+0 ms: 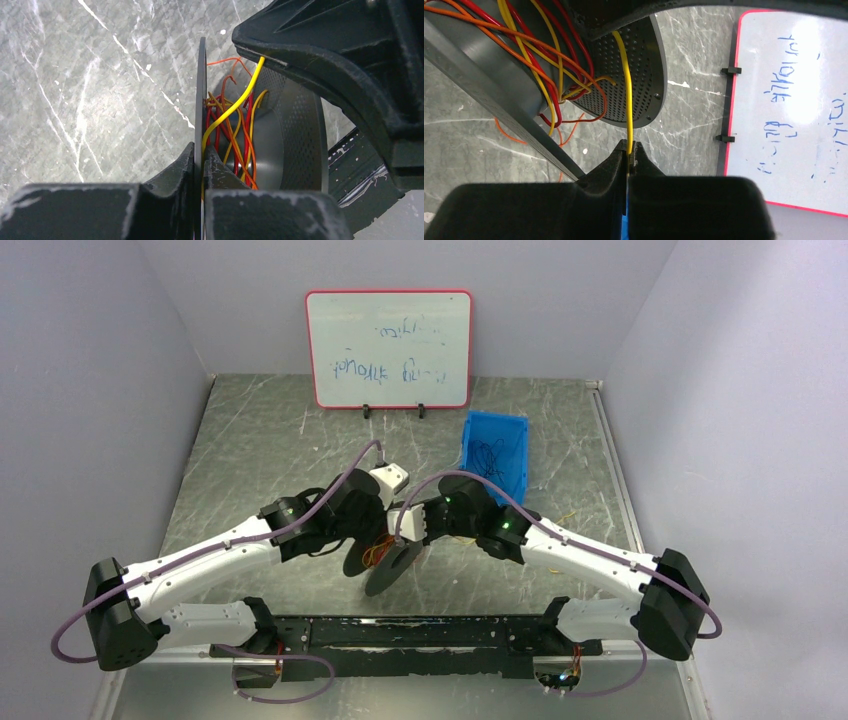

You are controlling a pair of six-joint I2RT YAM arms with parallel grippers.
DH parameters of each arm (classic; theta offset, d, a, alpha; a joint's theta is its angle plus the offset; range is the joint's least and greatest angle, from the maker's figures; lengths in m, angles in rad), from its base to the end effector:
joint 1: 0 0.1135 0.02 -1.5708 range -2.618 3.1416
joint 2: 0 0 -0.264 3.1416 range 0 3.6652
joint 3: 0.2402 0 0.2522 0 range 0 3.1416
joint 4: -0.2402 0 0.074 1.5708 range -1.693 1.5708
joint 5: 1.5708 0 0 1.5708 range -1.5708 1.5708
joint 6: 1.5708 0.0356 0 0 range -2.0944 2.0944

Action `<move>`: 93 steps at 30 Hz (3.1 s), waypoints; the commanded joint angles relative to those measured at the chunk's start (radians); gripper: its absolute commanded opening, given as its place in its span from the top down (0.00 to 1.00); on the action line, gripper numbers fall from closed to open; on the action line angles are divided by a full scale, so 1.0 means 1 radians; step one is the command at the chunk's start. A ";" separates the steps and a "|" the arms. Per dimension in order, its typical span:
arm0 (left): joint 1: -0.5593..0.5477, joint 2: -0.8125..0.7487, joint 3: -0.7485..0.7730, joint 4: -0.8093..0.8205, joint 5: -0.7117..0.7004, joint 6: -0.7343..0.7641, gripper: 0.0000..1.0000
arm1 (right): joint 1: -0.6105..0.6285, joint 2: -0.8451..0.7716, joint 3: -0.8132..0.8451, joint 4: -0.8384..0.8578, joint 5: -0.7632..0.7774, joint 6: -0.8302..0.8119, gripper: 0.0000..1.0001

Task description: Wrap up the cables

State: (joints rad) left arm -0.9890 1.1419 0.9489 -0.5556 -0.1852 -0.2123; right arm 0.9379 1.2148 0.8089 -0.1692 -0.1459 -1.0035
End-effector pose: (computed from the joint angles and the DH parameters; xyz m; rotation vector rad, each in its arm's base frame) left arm 0.1385 -0.1986 0.2913 0.7967 2.1969 -0.3964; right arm 0.1546 0.2195 0.2599 -1.8138 1.1382 0.1181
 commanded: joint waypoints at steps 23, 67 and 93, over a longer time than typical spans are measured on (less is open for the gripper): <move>0.053 -0.043 -0.009 0.052 -0.011 -0.025 0.93 | 0.009 -0.130 -0.114 0.185 0.109 0.196 0.75; 0.084 -0.139 0.408 -0.172 -0.236 0.023 0.93 | -0.045 -0.413 -0.395 0.149 0.588 1.319 0.26; 0.084 -0.129 0.651 -0.292 -0.358 0.058 0.93 | -0.366 -0.170 -0.362 0.192 0.006 1.339 0.25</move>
State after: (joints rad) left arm -0.9112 1.0275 1.5280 -0.8761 -0.4782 -0.1707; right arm 0.5938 1.0237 0.4339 -0.0261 -0.0250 0.3466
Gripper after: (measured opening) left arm 0.093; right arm 0.743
